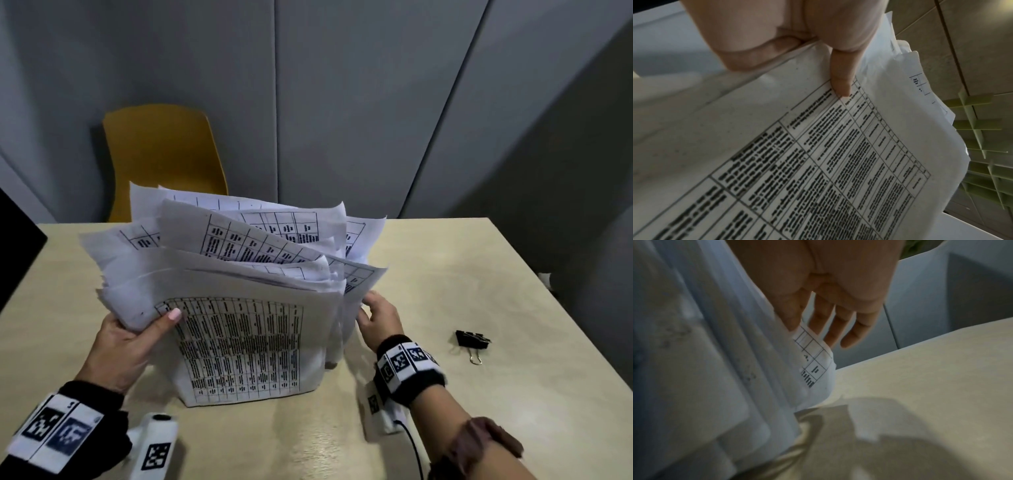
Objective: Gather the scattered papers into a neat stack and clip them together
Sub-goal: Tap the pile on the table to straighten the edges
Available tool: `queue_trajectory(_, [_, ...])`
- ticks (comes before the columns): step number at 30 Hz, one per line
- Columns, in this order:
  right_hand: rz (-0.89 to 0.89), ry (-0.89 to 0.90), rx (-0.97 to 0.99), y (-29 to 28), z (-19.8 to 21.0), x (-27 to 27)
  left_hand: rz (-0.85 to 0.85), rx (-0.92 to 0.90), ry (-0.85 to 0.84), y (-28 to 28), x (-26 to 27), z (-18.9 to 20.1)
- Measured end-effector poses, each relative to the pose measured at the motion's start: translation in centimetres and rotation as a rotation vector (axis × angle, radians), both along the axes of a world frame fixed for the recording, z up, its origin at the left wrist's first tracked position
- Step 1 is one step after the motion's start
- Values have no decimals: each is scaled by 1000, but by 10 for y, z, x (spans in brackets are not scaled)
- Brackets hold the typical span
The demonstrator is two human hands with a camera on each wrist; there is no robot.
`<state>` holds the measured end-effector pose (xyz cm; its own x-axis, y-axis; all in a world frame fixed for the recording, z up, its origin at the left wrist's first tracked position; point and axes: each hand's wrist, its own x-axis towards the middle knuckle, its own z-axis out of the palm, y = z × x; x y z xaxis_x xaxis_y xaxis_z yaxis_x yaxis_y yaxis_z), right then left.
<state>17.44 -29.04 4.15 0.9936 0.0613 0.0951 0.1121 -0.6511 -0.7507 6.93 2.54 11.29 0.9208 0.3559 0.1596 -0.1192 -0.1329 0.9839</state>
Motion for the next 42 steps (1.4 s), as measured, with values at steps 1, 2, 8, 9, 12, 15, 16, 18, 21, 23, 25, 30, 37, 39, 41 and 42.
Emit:
queue_trajectory(1, [23, 44, 26, 4, 1, -2, -9, -3, 2, 0, -2, 1])
queue_trajectory(2, [54, 88, 71, 7, 1, -6, -12, -7, 10, 0, -2, 2])
queue_trajectory(8, [147, 221, 547, 20, -2, -21, -42, -3, 17, 3, -1, 3])
queue_trajectory(9, [139, 228, 584, 20, -3, -21, -39, 12, 12, 2, -2, 4])
queue_trajectory(12, [125, 211, 575, 17, -3, -19, -20, 28, -4, -2, -1, 7])
queue_trajectory(15, [92, 124, 528, 8, 11, -11, -9, 24, -9, -3, 0, 7])
queue_trajectory(16, [91, 83, 523, 4, 19, -6, -5, 22, -14, -3, 0, 7])
queue_trajectory(18, [102, -15, 510, -6, 36, 2, 5, 25, -23, -4, 0, 8])
queue_trajectory(21, [139, -118, 534, -15, 66, 10, 4, 46, -32, -7, 1, 9])
queue_trajectory(23, [171, -171, 575, -15, 88, 13, 4, 73, -33, -5, 2, 8])
queue_trajectory(25, [213, -236, 583, -12, 107, 13, -3, 92, -32, -3, 2, 7])
queue_trajectory(30, [351, -278, 505, 5, 154, 9, -37, 93, -6, 2, -1, 5])
queue_trajectory(37, [613, -90, 286, 40, 185, -1, -87, 21, 10, -8, -2, 11])
queue_trajectory(39, [588, -186, 279, 42, 185, -3, -64, 22, 15, -5, -1, 7])
queue_trajectory(41, [516, -281, 381, 31, 178, 0, -17, 3, 1, 2, -2, 0])
queue_trajectory(42, [463, -270, 468, 23, 171, 0, 12, 7, -1, 5, -2, -3])
